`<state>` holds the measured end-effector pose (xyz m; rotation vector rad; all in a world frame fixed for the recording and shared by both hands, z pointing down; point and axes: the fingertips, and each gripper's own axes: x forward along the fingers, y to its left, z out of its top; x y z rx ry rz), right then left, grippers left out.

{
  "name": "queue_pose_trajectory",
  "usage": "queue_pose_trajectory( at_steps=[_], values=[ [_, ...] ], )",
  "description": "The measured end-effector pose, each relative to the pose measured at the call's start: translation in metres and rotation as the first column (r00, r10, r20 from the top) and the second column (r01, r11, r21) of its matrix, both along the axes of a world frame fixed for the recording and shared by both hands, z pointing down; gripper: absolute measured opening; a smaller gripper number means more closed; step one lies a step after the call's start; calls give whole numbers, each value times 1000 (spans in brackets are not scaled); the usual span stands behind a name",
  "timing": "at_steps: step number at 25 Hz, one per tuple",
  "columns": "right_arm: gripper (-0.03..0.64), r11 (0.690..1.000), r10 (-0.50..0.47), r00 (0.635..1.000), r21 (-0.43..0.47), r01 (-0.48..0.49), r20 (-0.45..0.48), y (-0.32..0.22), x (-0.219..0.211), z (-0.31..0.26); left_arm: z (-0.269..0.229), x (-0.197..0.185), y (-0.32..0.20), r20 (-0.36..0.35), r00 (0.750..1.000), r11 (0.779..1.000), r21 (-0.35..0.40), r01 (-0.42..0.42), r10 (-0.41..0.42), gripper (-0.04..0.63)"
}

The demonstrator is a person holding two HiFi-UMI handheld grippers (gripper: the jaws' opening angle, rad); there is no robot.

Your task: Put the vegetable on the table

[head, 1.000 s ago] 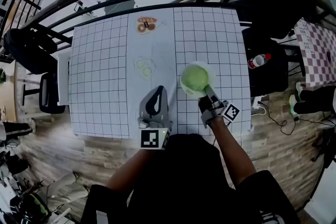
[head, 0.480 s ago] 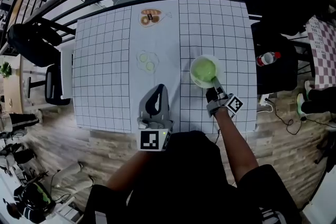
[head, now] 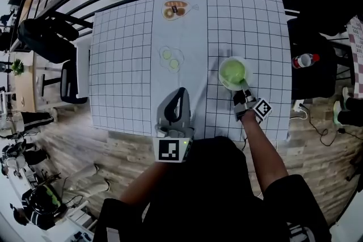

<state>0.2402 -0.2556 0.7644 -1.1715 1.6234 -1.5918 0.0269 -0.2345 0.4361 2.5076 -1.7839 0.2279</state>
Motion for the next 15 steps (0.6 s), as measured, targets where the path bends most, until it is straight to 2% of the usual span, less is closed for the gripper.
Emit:
queue_pose_trajectory(
  at_steps=[3,7,15],
  values=[
    [21,1000,9,999,-26,-8,39,0,-2,4,4,4,0,1,1000,1000,-26,-4,4,8],
    [21,996,24,999,-83,-20,49,1,-3,12,-1,8,1,39,999,1000,13,-16,15,8],
    [22,991,37,999,-126,-35,15,2,-5,12,2,10,2,51,998,1000,-1,-22,22,8]
  ],
)
